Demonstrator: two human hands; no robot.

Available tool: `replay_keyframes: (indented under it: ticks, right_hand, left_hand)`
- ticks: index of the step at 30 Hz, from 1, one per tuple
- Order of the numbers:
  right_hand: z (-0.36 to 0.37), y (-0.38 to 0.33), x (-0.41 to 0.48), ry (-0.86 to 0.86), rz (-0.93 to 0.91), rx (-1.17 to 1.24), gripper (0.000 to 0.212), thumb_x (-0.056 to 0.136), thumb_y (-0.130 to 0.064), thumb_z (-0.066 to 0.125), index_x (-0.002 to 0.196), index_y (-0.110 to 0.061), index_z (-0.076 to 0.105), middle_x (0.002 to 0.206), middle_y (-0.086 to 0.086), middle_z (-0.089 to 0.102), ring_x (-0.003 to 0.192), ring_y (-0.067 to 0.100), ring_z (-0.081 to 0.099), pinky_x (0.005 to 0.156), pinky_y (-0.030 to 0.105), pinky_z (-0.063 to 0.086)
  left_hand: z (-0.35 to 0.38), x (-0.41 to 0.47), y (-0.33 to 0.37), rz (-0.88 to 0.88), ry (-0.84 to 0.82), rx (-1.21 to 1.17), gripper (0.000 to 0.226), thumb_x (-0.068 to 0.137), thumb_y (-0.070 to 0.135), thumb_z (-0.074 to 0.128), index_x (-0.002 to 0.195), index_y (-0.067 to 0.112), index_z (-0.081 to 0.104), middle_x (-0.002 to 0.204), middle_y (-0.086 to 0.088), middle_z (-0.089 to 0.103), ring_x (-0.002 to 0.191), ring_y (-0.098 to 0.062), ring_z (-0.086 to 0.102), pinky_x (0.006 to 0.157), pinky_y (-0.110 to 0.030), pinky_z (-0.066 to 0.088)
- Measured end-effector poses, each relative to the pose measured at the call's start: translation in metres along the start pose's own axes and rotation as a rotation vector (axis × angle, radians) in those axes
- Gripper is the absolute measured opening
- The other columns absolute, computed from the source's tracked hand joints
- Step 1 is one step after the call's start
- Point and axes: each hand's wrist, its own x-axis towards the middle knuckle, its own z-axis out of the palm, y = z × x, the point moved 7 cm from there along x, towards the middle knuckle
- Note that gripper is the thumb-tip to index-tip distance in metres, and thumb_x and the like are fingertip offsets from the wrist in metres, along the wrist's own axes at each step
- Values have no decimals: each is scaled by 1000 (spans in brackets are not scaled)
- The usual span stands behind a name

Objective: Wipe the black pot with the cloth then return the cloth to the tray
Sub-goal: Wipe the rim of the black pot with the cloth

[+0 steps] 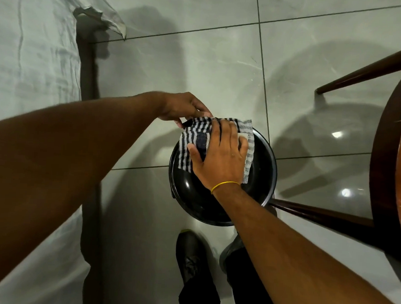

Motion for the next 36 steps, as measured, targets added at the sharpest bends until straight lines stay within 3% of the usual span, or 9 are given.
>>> replay_keyframes:
  ticks: [3,5,8,11,15,19,22,31,36]
  right_hand:
    - [-8,16,3,72,169,9,84,104,-73,38,164,-13,38,170,13,41,162,33,31,130,55,21]
    - [-14,25,3,125,266,4,81,104,-71,40,160,-13,44,165,13,46,158,33,37,127,55,26]
    - [-18,28,4,142,334,5,79,105,-69,40,159,-12,47,162,13,48,156,32,39,125,57,29]
    - [-18,27,6,120,278,-34,78,106,-68,36,159,-12,47,161,12,49,155,33,41,123,58,30]
    - [-19,29,16,53,57,-111,72,107,-67,36,157,-17,49,160,8,49,151,32,43,118,59,32]
    - [-20,18,30,6,-196,-153,66,105,-66,41,152,-21,54,155,6,53,146,31,48,112,57,33]
    - [-21,14,40,-48,-274,-182,67,105,-67,39,152,-21,54,157,6,51,147,31,47,114,59,33]
    - [-20,22,22,0,-217,-167,64,104,-67,42,151,-26,55,156,5,51,145,30,48,113,56,33]
    - [-20,31,18,57,-10,-131,65,106,-68,39,154,-28,56,159,9,51,149,33,46,118,59,33]
  left_hand:
    - [5,1,-6,-30,-5,-36,25,104,27,63,125,29,76,114,-2,76,104,-24,68,87,-46,58]
    - [7,-1,-5,-35,-9,-51,24,104,25,62,124,29,74,122,-4,75,113,-30,71,95,-54,61]
    - [9,-4,-1,-22,2,-61,27,105,19,59,129,24,71,128,-11,72,118,-35,70,92,-60,62]
    - [9,-6,-1,-17,24,-71,29,105,18,59,133,19,70,126,-13,72,117,-36,70,88,-59,64]
    - [13,-9,-6,-14,25,-99,28,106,14,58,128,17,73,122,-14,75,112,-34,73,84,-61,64]
    - [10,-13,-7,17,72,-128,23,106,26,61,120,18,78,114,-11,78,106,-30,74,81,-57,66]
    - [8,-16,-8,21,93,-152,25,106,30,61,120,17,78,113,-12,77,105,-29,74,76,-51,67]
    - [24,-23,-6,65,108,-138,22,106,31,61,115,21,78,115,-12,78,106,-27,74,75,-45,68]
    - [24,-26,-5,83,149,-123,27,106,31,60,126,19,75,116,-14,77,110,-35,75,85,-56,65]
